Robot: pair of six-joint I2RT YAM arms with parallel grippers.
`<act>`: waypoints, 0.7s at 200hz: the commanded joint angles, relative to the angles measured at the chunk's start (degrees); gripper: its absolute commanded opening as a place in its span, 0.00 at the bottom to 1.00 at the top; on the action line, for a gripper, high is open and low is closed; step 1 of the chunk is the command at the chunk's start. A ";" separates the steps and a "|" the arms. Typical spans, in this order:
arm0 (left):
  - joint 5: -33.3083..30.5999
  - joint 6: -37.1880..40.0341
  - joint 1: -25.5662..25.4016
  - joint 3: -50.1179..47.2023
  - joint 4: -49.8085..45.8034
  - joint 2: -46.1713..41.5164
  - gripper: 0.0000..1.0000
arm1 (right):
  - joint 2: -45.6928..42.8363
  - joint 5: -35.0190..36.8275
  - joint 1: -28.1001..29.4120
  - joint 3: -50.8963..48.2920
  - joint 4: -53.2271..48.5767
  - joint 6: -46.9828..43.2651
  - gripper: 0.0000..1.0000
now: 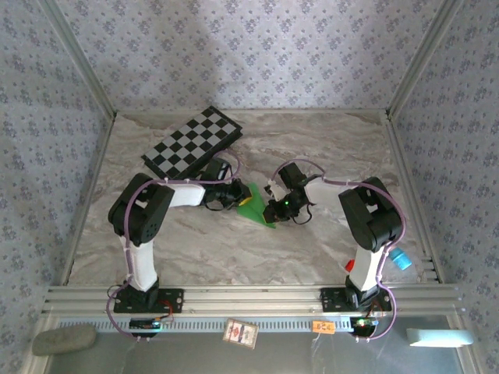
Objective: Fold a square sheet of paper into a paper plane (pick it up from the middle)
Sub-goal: Fourth fold the wing at the center of the table.
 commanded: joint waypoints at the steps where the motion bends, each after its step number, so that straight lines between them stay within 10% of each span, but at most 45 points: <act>1: -1.01 0.18 -0.08 1.19 -1.11 0.98 0.13 | 2.40 3.24 -0.58 -0.48 -3.73 -0.85 0.16; 140: -3.65 8.14 2.65 3.35 -6.89 2.74 0.12 | 3.53 8.55 0.12 -0.48 -9.60 0.81 0.15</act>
